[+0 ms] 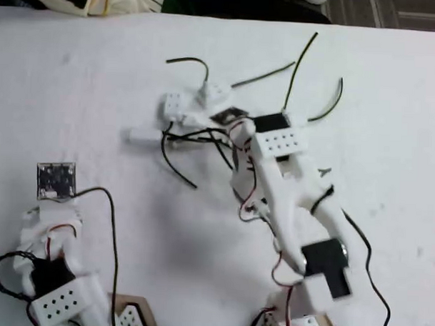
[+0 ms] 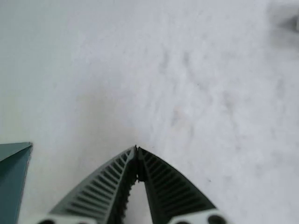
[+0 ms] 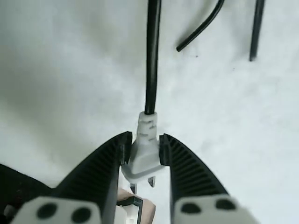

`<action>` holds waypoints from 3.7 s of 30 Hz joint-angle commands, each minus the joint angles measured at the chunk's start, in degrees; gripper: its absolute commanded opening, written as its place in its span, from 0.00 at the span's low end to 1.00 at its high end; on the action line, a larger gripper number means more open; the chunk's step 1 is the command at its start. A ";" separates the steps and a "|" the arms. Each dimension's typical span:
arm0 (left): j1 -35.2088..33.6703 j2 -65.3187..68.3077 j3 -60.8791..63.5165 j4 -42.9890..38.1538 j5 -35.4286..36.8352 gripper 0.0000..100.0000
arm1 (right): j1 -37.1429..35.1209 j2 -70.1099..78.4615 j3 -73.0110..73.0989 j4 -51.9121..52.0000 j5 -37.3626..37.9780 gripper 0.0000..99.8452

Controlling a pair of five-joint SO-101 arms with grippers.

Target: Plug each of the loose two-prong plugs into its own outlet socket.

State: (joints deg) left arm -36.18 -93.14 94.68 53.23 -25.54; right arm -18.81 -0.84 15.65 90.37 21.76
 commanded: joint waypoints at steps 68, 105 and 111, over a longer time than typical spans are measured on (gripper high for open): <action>0.92 -0.48 -0.44 -0.88 -0.44 0.02 | -6.46 12.62 9.32 -17.27 -4.92 0.02; 0.92 -0.48 -0.44 -0.88 -0.44 0.02 | 3.91 -1.01 5.63 -14.29 2.11 0.18; 0.92 -0.48 -0.44 -0.88 -0.44 0.02 | 4.79 6.37 5.36 -17.10 2.11 0.18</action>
State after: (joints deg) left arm -35.74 -93.14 94.68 53.23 -25.54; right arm -14.42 3.56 23.56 74.37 23.34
